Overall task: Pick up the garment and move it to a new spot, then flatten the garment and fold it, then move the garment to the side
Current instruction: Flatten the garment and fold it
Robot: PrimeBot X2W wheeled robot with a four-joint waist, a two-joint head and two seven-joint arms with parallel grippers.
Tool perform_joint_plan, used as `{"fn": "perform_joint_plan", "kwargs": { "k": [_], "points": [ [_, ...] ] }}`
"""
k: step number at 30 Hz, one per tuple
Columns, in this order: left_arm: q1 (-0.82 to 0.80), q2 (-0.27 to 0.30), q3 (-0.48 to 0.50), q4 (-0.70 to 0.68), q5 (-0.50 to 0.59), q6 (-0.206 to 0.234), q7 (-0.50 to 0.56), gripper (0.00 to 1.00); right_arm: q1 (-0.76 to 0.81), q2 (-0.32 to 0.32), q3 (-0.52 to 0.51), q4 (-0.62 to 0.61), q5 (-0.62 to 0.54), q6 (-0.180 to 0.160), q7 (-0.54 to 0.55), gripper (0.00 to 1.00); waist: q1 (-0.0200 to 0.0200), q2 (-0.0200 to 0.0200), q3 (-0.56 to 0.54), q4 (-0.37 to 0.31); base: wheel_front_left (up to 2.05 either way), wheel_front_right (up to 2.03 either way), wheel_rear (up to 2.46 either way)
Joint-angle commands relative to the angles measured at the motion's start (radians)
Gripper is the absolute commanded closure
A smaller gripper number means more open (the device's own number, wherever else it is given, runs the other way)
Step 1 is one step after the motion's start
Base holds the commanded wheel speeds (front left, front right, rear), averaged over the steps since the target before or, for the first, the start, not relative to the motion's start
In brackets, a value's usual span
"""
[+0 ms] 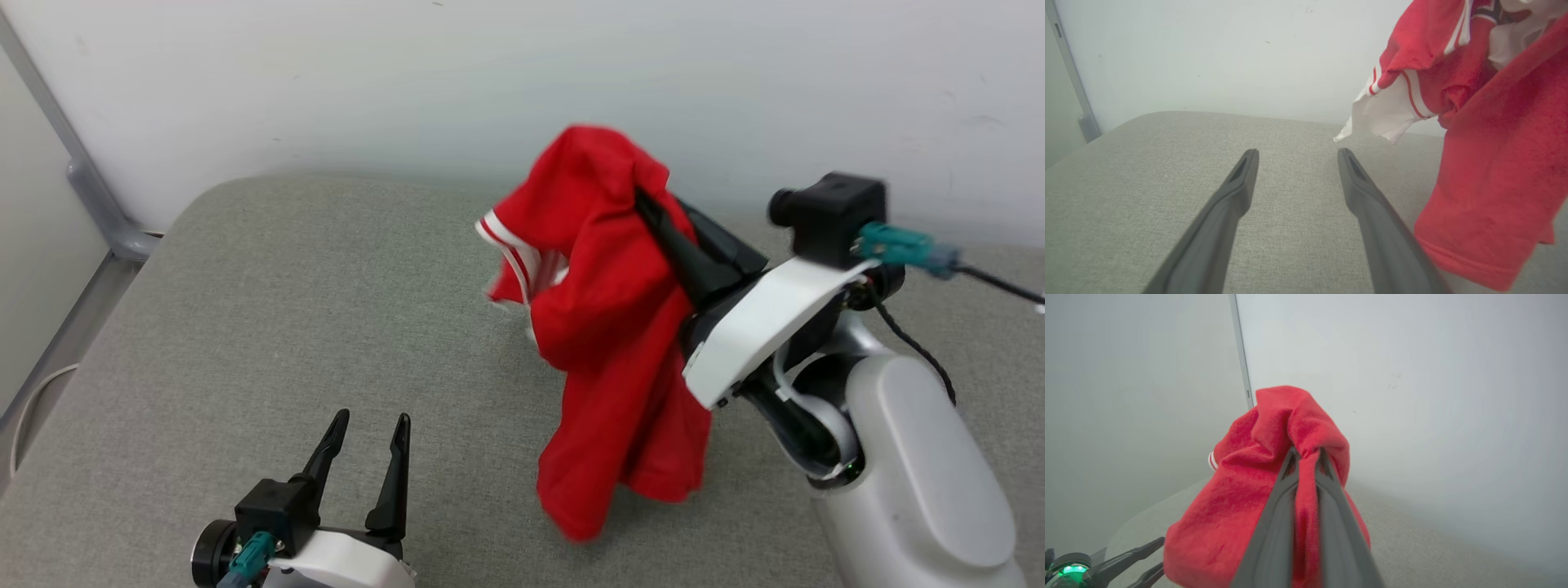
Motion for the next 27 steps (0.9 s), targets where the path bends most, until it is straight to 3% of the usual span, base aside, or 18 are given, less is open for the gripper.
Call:
{"fn": "perform_joint_plan", "kwargs": {
  "k": [1, 8, 12, 18, 19, 20, 21, 27],
  "points": [
    [0.012, -0.001, 0.004, -0.004, 0.0, -0.003, -0.003, 0.0, -0.01, 0.008, -0.022, -0.017, 0.053, -0.001, -0.006, 1.0, 0.0, 0.0, 0.0, -0.003, 0.0, 0.0, 0.0],
    [0.005, -0.001, 0.008, -0.011, 0.001, -0.004, -0.003, 0.0, 0.129, 0.014, -0.188, 0.013, 0.215, -0.001, 0.065, 1.0, 0.0, 0.0, 0.023, -0.018, 0.0, 0.0, 0.0],
    [-0.006, -0.001, 0.002, -0.007, 0.006, -0.004, -0.003, 0.0, 0.22, 0.008, -0.344, 0.135, 0.276, -0.001, 0.099, 1.0, 0.0, 0.0, 0.041, -0.032, 0.0, 0.0, 0.0],
    [-0.025, -0.001, -0.002, 0.003, 0.016, -0.005, -0.003, 0.0, 0.231, -0.043, -0.505, 0.358, 0.261, -0.001, 0.098, 1.0, 0.0, 0.0, 0.059, -0.048, 0.0, 0.0, 0.0],
    [-0.026, -0.001, -0.003, 0.005, 0.017, -0.005, -0.003, 0.0, 0.219, -0.057, -0.534, 0.395, 0.245, -0.001, 0.083, 0.83, 0.0, 0.0, 0.061, -0.05, 0.0, 0.0, 0.0],
    [-0.028, -0.001, -0.004, 0.007, 0.017, -0.005, -0.003, 0.0, 0.21, -0.07, -0.564, 0.429, 0.219, -0.001, 0.067, 0.07, 0.0, 0.0, 0.063, -0.052, 0.0, 0.0, 0.0],
    [-0.032, -0.001, -0.006, 0.009, 0.017, -0.005, -0.003, 0.0, 0.201, -0.084, -0.597, 0.473, 0.178, -0.001, 0.046, 0.0, 0.0, 0.0, 0.064, -0.053, 0.0, 0.0, 0.0],
    [-0.03, -0.001, -0.011, 0.018, 0.007, -0.006, -0.003, 0.0, 0.111, -0.1, -0.693, 0.588, -0.062, -0.001, -0.105, 0.0, 0.0, 0.0, 0.056, -0.061, 0.0, 0.0, 0.0]
  ]
}}
